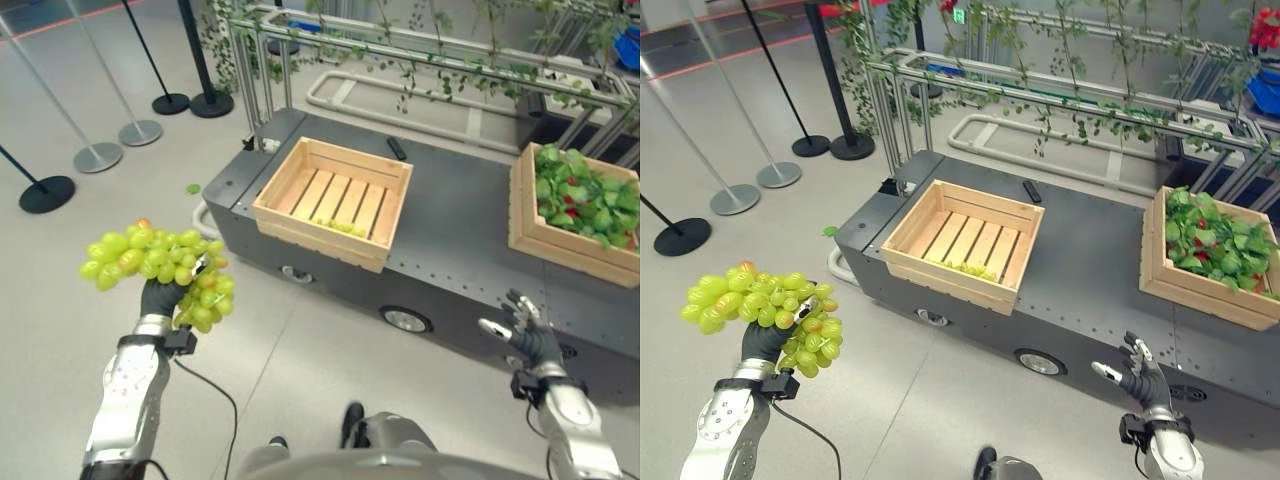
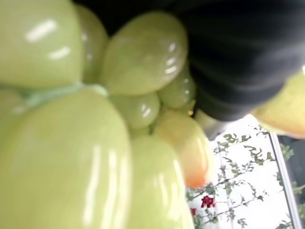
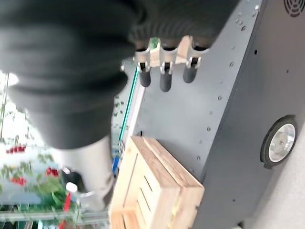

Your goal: Pick up the fruits from the basket on one side to the basket on the other side

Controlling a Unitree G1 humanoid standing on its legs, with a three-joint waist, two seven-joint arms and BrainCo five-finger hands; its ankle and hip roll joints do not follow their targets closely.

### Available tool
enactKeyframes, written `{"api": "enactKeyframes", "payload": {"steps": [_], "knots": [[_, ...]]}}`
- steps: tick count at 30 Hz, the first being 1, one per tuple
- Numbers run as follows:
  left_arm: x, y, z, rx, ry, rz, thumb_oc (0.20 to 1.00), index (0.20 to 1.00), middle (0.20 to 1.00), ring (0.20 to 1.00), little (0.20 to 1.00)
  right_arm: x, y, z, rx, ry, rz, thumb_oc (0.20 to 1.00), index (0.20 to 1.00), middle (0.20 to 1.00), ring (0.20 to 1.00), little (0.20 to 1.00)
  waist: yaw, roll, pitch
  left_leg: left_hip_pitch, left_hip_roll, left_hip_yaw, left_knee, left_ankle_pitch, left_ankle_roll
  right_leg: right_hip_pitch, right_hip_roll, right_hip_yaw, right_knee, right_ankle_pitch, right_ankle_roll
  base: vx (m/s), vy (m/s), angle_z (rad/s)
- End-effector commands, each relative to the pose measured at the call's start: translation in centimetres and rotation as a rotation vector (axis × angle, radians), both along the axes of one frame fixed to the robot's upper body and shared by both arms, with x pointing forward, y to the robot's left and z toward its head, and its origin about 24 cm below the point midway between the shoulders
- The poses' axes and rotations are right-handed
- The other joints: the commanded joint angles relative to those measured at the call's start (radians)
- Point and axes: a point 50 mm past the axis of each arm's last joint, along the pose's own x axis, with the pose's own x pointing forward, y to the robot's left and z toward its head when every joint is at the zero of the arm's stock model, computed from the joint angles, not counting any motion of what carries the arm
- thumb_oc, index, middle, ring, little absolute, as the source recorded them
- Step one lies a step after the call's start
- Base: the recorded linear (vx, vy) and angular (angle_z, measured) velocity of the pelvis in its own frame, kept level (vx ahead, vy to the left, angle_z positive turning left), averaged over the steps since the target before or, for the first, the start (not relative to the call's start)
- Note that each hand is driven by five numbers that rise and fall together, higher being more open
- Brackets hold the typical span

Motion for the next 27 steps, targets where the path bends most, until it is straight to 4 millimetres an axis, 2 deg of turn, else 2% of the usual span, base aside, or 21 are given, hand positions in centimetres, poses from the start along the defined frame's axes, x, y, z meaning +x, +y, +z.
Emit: {"api": "enactKeyframes", "payload": {"steps": [1,2,5,6,7,8,9,11,12,13,14,15,16,17,19,20,21,22,23,24,27], "knots": [[-0.1,0.3,4.4,0.131,-0.214,-0.02,0.2,0.2,0.2,0.2,0.2,2.4,0.9,2.4,-0.071,-0.111,0.114,1.0,1.0,1.0,1.0,1.0,0.012,-0.015,-0.039,-0.031,-0.044,-0.043,0.028,-0.032,0.03,0.095,-0.061,-0.024,-0.124,0.043,0.135,-0.04,0.21,0.24],[-0.1,0.2,4.4,0.143,-0.209,-0.036,0.2,0.2,0.2,0.2,0.2,2.5,1.7,2.1,-0.073,-0.094,0.16,1.0,1.0,1.0,1.0,1.0,0.045,-0.012,-0.035,-0.036,-0.058,-0.08,0.026,-0.032,0.038,0.096,-0.08,-0.052,-0.091,0.04,0.144,-0.05,0.176,0.32],[-0.3,0.0,4.5,0.167,-0.208,-0.053,0.2,0.2,0.2,0.2,0.2,2.7,2.5,1.7,-0.051,-0.091,0.176,1.0,1.0,1.0,1.0,1.0,0.068,-0.005,-0.031,-0.039,-0.07,-0.117,0.02,-0.026,0.045,0.08,-0.114,-0.083,-0.014,0.038,0.155,-0.01,0.228,0.79],[-0.3,-0.3,4.8,0.186,-0.218,-0.071,0.2,0.2,0.2,0.2,0.2,2.9,3.2,1.5,-0.043,-0.095,0.201,1.0,1.0,1.0,1.0,1.0,0.082,0.006,-0.024,-0.031,-0.095,-0.173,0.016,-0.021,0.064,0.036,-0.162,-0.069,0.142,0.091,0.18,-0.01,0.311,0.71],[-0.3,-0.3,4.9,0.187,-0.219,-0.071,0.2,0.2,0.2,0.2,0.2,2.9,3.2,1.6,-0.043,-0.096,0.201,1.0,1.0,1.0,1.0,1.0,0.08,0.004,-0.026,-0.036,-0.098,-0.175,0.015,-0.016,0.066,0.032,-0.165,-0.07,0.144,0.093,0.18,0.04,0.456,1.13],[-0.1,-0.6,4.8,0.179,-0.218,-0.09,0.2,0.2,0.2,0.2,0.2,3.1,3.8,1.6,-0.057,-0.097,0.239,1.0,1.0,1.0,1.0,1.0,0.094,0.022,-0.012,-0.019,-0.123,-0.237,0.02,-0.015,0.087,-0.001,-0.188,-0.02,0.292,0.137,0.187,0.03,0.24,1.21],[-0.1,-0.6,4.8,0.179,-0.219,-0.09,0.2,0.2,0.2,0.2,0.2,3.1,3.8,1.6,-0.057,-0.098,0.239,1.0,1.0,1.0,1.0,1.0,0.093,0.022,-0.013,-0.022,-0.125,-0.238,0.019,-0.011,0.088,-0.004,-0.19,-0.022,0.292,0.139,0.186,0.04,0.314,1.45],[0.3,-1.4,4.6,0.2,-0.205,-0.15,0.2,0.2,0.2,0.2,0.2,3.0,3.8,1.6,-0.056,-0.095,0.243,1.0,1.0,1.0,1.0,1.0,0.074,0.038,-0.011,-0.01,-0.141,-0.356,0.009,0.007,0.096,-0.075,-0.073,0.139,0.342,0.074,0.15,0.06,0.129,1.27],[0.4,-1.7,4.5,0.192,-0.202,-0.158,0.2,0.2,0.2,0.2,0.2,2.9,3.5,1.5,-0.063,-0.087,0.234,1.0,1.0,1.0,1.0,1.0,0.063,0.041,-0.012,0.008,-0.145,-0.387,0.0,0.006,0.093,-0.105,-0.033,0.185,0.328,0.041,0.141,0.23,0.035,1.49],[0.9,-1.9,4.4,0.17,-0.205,-0.165,0.2,0.2,0.2,0.2,0.2,2.9,3.0,2.1,-0.076,-0.106,0.231,1.0,1.0,1.0,1.0,1.0,0.051,0.042,-0.005,0.011,-0.163,-0.487,0.02,0.007,0.076,-0.142,0.002,0.263,0.177,0.006,0.127,0.19,0.003,1.33],[0.9,-1.9,4.4,0.17,-0.205,-0.166,0.2,0.2,0.2,0.2,0.2,2.9,3.0,2.1,-0.076,-0.107,0.231,1.0,1.0,1.0,1.0,1.0,0.047,0.043,-0.005,0.007,-0.163,-0.492,0.021,0.011,0.076,-0.14,0.001,0.259,0.168,0.013,0.128,0.2,-0.093,2.04],[1.0,-2.0,4.5,0.162,-0.213,-0.174,0.2,0.2,0.2,0.2,0.2,2.9,2.7,2.4,-0.081,-0.116,0.231,1.0,1.0,1.0,1.0,1.0,0.04,0.041,0.003,-0.005,-0.177,-0.557,0.047,0.005,0.076,-0.149,-0.018,0.317,0.056,0.043,0.134,0.28,-0.096,2.25],[1.4,-2.3,4.1,0.13,-0.204,-0.181,0.2,0.2,0.2,0.2,0.2,3.0,2.7,3.0,-0.081,-0.129,0.262,1.0,1.0,1.0,1.0,1.0,0.013,0.041,0.004,0.003,-0.209,-0.671,0.057,-0.009,0.075,-0.158,0.043,0.512,-0.069,0.069,0.158,0.38,-0.195,2.61],[1.8,-2.7,4.1,0.132,-0.205,-0.2,0.2,0.2,0.2,0.2,0.2,2.9,2.7,2.8,-0.088,-0.115,0.27,1.0,1.0,1.0,1.0,1.0,0.002,0.029,0.001,0.009,-0.221,-0.74,0.068,-0.018,0.072,-0.155,0.087,0.623,-0.092,0.083,0.172,0.3,-0.123,2.25],[1.8,-2.8,4.0,0.135,-0.201,-0.211,0.2,0.2,0.2,0.2,0.2,2.8,2.5,3.1,-0.109,-0.113,0.282,1.0,1.0,1.0,1.0,1.0,0.005,0.02,0.002,0.015,-0.218,-0.754,0.07,-0.028,0.064,-0.141,0.092,0.598,-0.09,0.087,0.174,0.13,-0.211,2.13],[1.9,-3.1,4.2,0.137,-0.21,-0.233,0.2,0.2,0.2,0.2,0.2,2.3,2.6,3.6,-0.084,-0.139,0.298,1.0,1.0,1.0,1.0,1.0,0.002,-0.004,-0.003,-0.006,-0.228,-0.828,0.096,-0.032,0.044,-0.096,0.097,0.62,-0.087,0.07,0.154,0.11,-0.275,1.81],[1.9,-3.1,4.2,0.137,-0.21,-0.234,0.2,0.2,0.2,0.2,0.2,2.3,2.6,3.7,-0.083,-0.139,0.298,1.0,1.0,1.0,1.0,1.0,-0.004,-0.007,-0.006,-0.01,-0.232,-0.835,0.095,-0.027,0.041,-0.099,0.092,0.616,-0.087,0.072,0.155,0.12,-0.493,2.44],[1.8,-3.5,4.3,0.131,-0.222,-0.248,0.2,0.2,0.2,0.2,0.2,2.4,2.5,4.4,-0.084,-0.168,0.315,1.0,1.0,1.0,1.0,1.0,0.009,-0.013,-0.018,-0.014,-0.201,-0.881,0.087,-0.021,0.004,-0.07,0.119,0.577,-0.086,0.033,0.13,0.07,-0.274,2.37],[1.8,-3.5,4.3,0.131,-0.221,-0.248,0.2,0.2,0.2,0.2,0.2,2.4,2.4,4.4,-0.084,-0.168,0.314,1.0,1.0,1.0,1.0,1.0,0.003,-0.012,-0.019,-0.014,-0.199,-0.889,0.085,-0.02,0.003,-0.071,0.118,0.57,-0.086,0.031,0.129,0.08,-0.533,2.98],[1.9,-3.8,4.0,0.104,-0.218,-0.249,0.2,0.2,0.2,0.2,0.2,2.6,2.5,4.8,-0.074,-0.197,0.304,1.0,1.0,1.0,1.0,1.0,0.011,-0.011,-0.027,-0.045,-0.167,-0.923,0.068,0.014,-0.035,-0.051,0.127,0.531,-0.097,0.013,0.108,-0.04,-0.393,2.56],[1.9,-4.0,4.2,0.085,-0.231,-0.252,0.2,0.2,0.2,0.2,0.2,2.9,2.8,5.8,-0.064,-0.251,0.314,1.0,1.0,1.0,1.0,1.0,-0.001,0.002,-0.019,-0.105,-0.133,-0.911,0.019,0.073,-0.065,-0.046,0.135,0.457,-0.117,-0.004,0.093,-0.1,-0.259,1.61]]}}
